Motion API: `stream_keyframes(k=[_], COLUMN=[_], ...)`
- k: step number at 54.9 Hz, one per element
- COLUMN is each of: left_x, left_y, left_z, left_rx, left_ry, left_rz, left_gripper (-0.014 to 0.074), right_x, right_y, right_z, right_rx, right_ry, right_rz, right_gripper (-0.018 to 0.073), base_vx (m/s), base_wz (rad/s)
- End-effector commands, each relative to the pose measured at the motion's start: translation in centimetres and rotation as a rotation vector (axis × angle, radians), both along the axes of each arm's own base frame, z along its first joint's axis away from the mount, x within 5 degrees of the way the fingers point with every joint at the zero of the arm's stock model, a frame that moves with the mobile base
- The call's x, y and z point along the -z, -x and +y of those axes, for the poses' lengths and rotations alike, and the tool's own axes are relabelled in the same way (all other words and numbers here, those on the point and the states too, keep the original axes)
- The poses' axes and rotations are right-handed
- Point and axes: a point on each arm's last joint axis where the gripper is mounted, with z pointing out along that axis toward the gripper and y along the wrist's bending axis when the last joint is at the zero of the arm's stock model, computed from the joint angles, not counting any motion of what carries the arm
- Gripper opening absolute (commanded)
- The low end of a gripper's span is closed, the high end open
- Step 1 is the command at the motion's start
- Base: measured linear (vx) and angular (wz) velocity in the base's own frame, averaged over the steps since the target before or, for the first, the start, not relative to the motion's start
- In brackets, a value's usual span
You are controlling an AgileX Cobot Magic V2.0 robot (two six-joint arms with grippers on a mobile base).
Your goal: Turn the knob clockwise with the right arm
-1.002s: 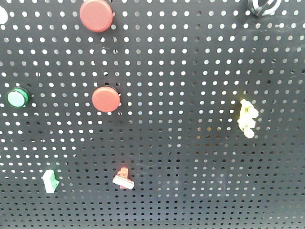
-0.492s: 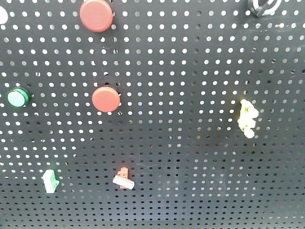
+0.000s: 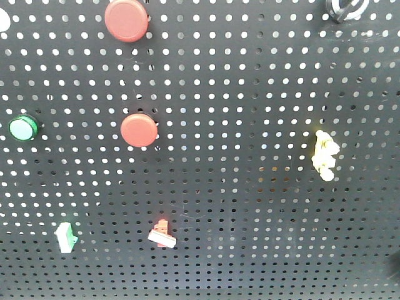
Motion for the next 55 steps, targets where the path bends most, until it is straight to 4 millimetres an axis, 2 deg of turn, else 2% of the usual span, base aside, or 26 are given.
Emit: stream_keyframes(k=[1,4,9,18,25,37,55], left_x=[-0.5,-0.5,-0.5,-0.5,-0.5,-0.5,-0.5], left_y=[-0.2,-0.2,-0.2,-0.2,-0.2,-0.2,-0.2], left_z=[0.1,0.1,0.1,0.1,0.1,0.1,0.1], left_rx=[-0.013,-0.013,-0.013,-0.013,-0.013,-0.013,-0.013], left_ry=[0.014,0.014,0.014,0.014,0.014,0.014,0.014], left_rz=[-0.085,-0.085,-0.085,-0.085,-0.085,-0.085,-0.084], left_gripper=[-0.0006,-0.0006,-0.0006,-0.0006,-0.0006,-0.0006,-0.0006], right_x=[0.0,1.4,4.8,10.3,12.9,16.1,16.2], right_y=[-0.5,-0.6,-0.3,1.6,3.1,4.9,4.9], right_z=[1.1,1.4,1.3,-2.0,-4.3,-5.7,-5.7], right_rx=[-0.072,-0.092,-0.100,0.092,0.284,0.428,0.433], right_ry=[-0.084,-0.119,-0.154,-0.254,-0.219,-0.183,-0.158], right_rz=[-0.096,-0.133,-0.168,-0.154,-0.197,-0.336,-0.319], right_gripper=[-0.0012,-0.0012,-0.0012,-0.0012,-0.0012,-0.0012,-0.0012], base_vx=[0.00,0.00,0.00,0.00,0.00,0.00,0.00], base_wz=[0.00,0.00,0.00,0.00,0.00,0.00,0.00])
